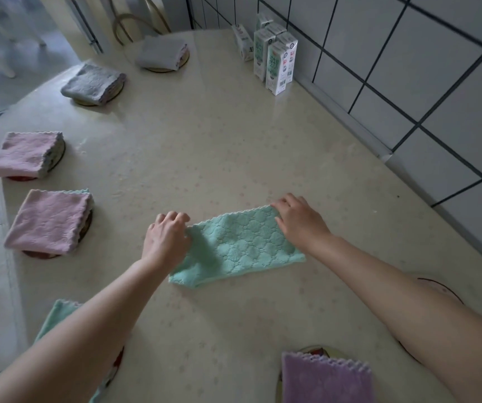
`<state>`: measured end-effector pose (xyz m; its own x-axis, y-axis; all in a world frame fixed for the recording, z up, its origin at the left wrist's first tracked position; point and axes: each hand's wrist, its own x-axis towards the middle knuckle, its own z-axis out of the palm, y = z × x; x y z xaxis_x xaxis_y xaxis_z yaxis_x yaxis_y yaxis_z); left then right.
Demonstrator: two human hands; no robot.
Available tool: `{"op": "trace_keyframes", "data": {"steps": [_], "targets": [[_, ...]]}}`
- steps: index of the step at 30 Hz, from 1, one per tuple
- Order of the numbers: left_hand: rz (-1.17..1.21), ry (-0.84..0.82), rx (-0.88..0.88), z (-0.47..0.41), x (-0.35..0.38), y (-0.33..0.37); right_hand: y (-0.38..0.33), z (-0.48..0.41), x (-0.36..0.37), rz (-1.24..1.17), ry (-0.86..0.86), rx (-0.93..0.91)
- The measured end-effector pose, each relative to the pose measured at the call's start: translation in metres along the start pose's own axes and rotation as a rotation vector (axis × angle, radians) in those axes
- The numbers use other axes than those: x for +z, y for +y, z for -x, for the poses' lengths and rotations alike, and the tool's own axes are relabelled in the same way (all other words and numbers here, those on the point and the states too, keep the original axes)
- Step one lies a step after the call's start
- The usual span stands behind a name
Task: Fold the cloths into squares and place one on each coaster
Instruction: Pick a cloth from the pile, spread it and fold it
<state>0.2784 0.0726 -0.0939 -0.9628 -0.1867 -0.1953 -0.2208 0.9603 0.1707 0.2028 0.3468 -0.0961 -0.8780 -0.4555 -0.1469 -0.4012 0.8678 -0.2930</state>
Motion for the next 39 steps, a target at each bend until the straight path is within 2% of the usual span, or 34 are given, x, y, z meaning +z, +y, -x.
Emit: {"op": "trace_keyframes", "data": {"steps": [7, 15, 22, 29, 32, 35, 39], "targets": [[0.134, -0.029, -0.072, -0.001, 0.001, -0.006, -0.004, -0.026, 0.0, 0.107, -0.061, -0.003], [0.222, -0.015, -0.03, -0.001, -0.019, -0.009, -0.002, -0.031, -0.018, -0.022, -0.098, 0.071], [0.31, 0.182, 0.126, -0.027, -0.086, -0.008, -0.008, -0.035, -0.093, -0.166, 0.197, 0.063], [0.276, 0.647, 0.281, -0.019, -0.171, 0.016, -0.032, -0.002, -0.173, -0.221, 0.591, 0.04], [0.294, 0.79, 0.356, 0.003, -0.181, 0.02, -0.036, 0.027, -0.183, -0.334, 0.666, 0.001], [0.277, 0.775, 0.443, 0.041, -0.168, 0.02, -0.032, 0.067, -0.169, -0.438, 0.622, -0.036], [0.234, 0.603, 0.561, 0.097, -0.117, 0.004, -0.02, 0.128, -0.116, -0.38, 0.484, -0.005]]}}
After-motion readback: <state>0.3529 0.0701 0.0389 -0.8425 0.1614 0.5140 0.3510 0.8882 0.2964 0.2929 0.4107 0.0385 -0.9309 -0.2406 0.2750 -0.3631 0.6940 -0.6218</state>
